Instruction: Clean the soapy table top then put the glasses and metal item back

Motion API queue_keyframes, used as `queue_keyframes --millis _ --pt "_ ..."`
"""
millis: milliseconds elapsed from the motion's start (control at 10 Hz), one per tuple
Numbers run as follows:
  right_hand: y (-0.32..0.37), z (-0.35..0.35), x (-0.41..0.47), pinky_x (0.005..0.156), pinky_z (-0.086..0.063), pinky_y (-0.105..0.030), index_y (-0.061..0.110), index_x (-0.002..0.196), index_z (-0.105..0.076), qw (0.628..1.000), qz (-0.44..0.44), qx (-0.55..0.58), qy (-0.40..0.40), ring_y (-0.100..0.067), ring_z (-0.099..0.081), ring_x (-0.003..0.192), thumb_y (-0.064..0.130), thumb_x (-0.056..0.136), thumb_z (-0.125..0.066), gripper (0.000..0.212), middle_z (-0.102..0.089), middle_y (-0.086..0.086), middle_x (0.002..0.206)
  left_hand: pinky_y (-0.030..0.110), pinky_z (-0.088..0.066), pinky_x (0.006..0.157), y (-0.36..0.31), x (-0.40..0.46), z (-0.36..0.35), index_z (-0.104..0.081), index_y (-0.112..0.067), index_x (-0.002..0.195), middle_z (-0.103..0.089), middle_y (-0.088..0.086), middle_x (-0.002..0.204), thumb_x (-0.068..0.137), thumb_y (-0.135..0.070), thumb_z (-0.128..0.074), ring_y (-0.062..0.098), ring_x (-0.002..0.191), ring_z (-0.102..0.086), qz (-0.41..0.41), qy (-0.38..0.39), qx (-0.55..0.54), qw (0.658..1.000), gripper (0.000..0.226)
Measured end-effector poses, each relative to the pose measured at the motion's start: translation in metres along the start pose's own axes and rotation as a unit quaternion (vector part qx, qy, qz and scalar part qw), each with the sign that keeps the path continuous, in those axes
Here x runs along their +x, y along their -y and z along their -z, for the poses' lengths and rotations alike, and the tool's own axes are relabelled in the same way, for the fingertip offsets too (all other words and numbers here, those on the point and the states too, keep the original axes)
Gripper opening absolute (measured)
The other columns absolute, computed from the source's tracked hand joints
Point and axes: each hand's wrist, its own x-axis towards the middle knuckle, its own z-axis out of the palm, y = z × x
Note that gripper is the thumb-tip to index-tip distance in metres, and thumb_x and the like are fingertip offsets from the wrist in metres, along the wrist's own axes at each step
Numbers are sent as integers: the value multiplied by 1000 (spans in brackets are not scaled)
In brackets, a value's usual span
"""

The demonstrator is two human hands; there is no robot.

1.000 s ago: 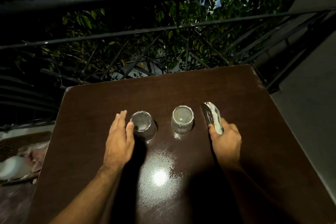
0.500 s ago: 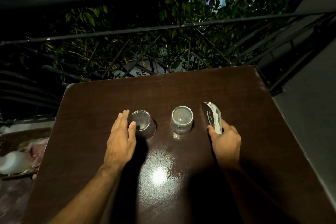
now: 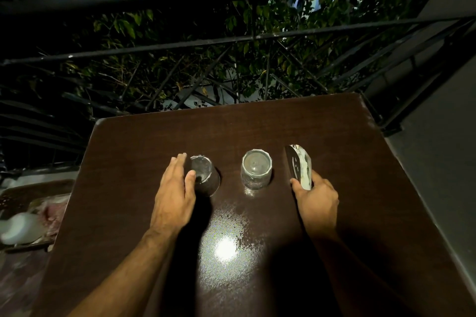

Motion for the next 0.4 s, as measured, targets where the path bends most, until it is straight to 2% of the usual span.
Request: queue_keyframes --millis 100,200,300,400 --pt "4 3 -1 88 -49 -42 23 136 -55 1000 -11 -21 -8 -34 -62 105 64 79 -67 72 -63 -10 117 23 -14 118 1 1 -1 -32 -10 157 -34 7 164 107 -28 -39 16 155 -20 5 0 3 1000 53" --pt "11 13 -5 91 -48 -46 24 146 -37 996 27 -11 -79 -32 -58 118 72 87 -45 77 -53 -7 136 23 -12 119 1 1 2 -31 -11 157 -32 5 165 107 -29 -40 14 155 -18 -5 8 5 1000 54" --pt "12 20 4 105 -42 -47 20 147 -37 988 113 -10 -105 -28 -43 136 51 97 -44 59 -48 -8 144 23 -11 120 2 0 5 -30 -13 158 -30 3 166 107 -31 -41 10 155 -15 -43 15 23 999 56" --pt "24 37 19 122 -18 -42 11 147 -41 970 230 -79 -26 -23 -25 148 13 86 -53 62 -45 -9 151 24 -8 122 -4 5 15 -27 -13 159 -26 2 167 107 -36 -38 5 154 -7 -83 22 41 995 59"
